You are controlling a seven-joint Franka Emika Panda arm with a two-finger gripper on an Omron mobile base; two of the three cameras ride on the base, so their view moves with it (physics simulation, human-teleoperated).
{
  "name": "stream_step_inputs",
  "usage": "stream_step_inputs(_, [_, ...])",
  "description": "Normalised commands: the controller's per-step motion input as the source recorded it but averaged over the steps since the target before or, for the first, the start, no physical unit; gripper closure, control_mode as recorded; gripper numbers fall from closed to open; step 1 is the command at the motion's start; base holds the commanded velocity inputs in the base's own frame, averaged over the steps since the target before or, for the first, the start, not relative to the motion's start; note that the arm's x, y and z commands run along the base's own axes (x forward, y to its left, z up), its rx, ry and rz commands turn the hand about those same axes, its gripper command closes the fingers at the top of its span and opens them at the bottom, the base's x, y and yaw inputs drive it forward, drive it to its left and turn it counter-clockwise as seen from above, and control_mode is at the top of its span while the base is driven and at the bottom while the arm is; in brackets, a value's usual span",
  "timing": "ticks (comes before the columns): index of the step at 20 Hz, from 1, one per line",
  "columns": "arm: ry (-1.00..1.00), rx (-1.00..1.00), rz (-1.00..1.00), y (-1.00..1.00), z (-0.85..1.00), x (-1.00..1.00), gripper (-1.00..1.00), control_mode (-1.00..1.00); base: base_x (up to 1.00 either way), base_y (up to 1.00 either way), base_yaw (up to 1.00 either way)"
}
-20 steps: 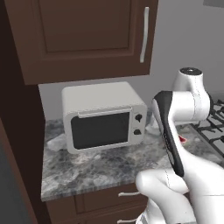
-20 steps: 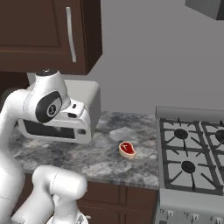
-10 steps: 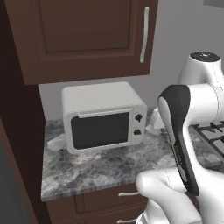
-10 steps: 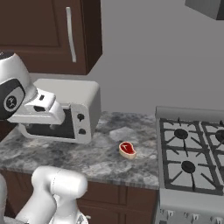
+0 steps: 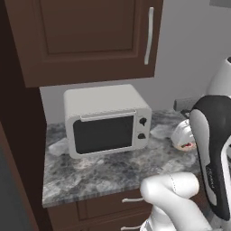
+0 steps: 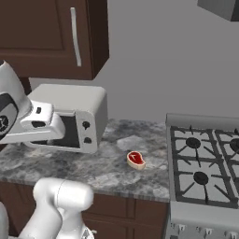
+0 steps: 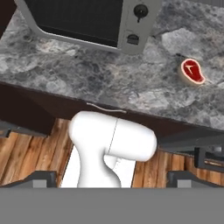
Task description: Open the fridge, remove the pear, carrot, and steak, and place them on any counter.
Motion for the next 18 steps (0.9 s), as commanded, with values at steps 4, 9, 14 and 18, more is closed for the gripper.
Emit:
stream_step_inputs(4, [0.00,0.00,0.00,0.00,0.00,0.00,-1.00,1.00,-0.54,-0.03,0.08])
stream_step_inputs(9, [0.00,0.00,0.00,0.00,0.00,0.00,-1.00,1.00,-1.00,-0.02,0.01])
stream_step_inputs(14, [0.00,0.00,0.00,0.00,0.00,0.00,-1.00,1.00,-1.00,-0.04,0.00])
stream_step_inputs(18, [0.00,0.00,0.00,0.00,0.00,0.00,-1.00,1.00,-1.00,0.09,0.00])
